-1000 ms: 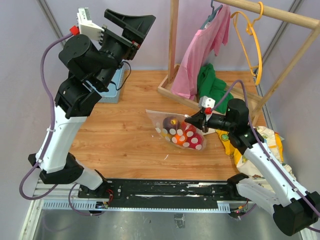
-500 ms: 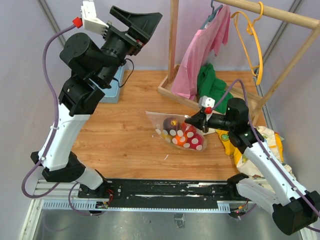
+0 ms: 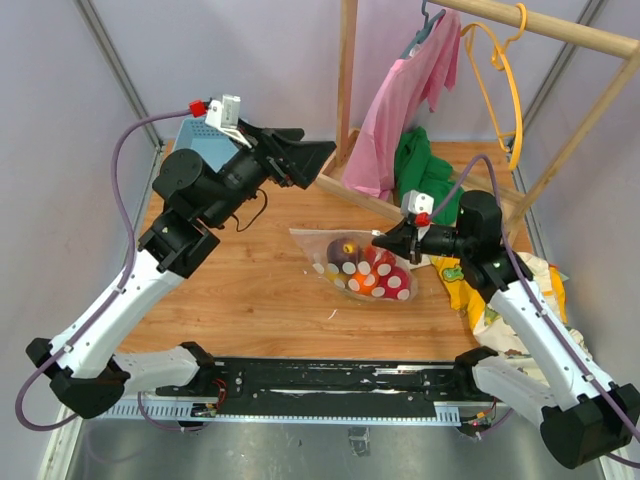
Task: Open the zip-top bag and remove the fake food
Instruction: Pick up the zipper food storage bag at the center of the board.
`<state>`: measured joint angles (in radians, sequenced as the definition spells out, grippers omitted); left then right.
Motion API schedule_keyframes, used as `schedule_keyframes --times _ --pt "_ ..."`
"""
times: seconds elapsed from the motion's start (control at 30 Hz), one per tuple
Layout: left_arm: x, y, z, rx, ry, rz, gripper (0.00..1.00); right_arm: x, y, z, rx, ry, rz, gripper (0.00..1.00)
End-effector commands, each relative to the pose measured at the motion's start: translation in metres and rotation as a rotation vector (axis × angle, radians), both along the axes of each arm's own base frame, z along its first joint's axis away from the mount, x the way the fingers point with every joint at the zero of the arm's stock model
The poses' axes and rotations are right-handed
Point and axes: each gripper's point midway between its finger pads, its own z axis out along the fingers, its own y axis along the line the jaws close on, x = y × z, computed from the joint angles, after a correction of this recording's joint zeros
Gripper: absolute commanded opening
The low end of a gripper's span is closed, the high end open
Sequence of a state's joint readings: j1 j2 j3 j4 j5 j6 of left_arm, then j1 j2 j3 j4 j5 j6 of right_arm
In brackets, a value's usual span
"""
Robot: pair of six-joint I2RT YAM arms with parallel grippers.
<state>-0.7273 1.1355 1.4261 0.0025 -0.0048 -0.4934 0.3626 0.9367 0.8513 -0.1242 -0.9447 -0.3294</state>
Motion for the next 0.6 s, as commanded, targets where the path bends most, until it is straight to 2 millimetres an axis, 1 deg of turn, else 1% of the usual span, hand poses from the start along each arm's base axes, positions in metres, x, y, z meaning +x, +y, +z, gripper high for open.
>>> schedule_keyframes --times 0.0,0.1,0.23,0.3,0.4,0.5,0.57 --pt "-0.015 -0.014 -0.009 0.144 -0.18 -0.123 0.99 0.0 0.0 0.023 0.005 -0.071 0.056 0.01" --pt "-0.024 -0.028 -0.048 0.289 -0.234 -0.225 0.99 0.002 0.003 0.026 0.014 -0.065 0.086 0.01" --pt "-0.026 -0.032 -0.1 0.417 -0.309 -0.262 0.99 0.008 0.004 0.031 0.044 -0.063 0.109 0.01" --pt "-0.031 -0.034 -0.122 0.461 -0.387 -0.292 0.99 0.01 0.004 0.031 0.055 -0.059 0.117 0.01" --pt "-0.028 -0.035 -0.14 0.472 -0.402 -0.281 0.99 0.012 0.005 0.029 0.053 -0.067 0.129 0.01" --pt "-0.019 -0.034 -0.149 0.512 -0.375 -0.254 0.99 0.017 0.004 0.024 0.032 -0.072 0.127 0.01" --pt "-0.017 -0.033 -0.157 0.527 -0.376 -0.249 0.99 0.022 0.004 0.02 0.017 -0.07 0.126 0.01"
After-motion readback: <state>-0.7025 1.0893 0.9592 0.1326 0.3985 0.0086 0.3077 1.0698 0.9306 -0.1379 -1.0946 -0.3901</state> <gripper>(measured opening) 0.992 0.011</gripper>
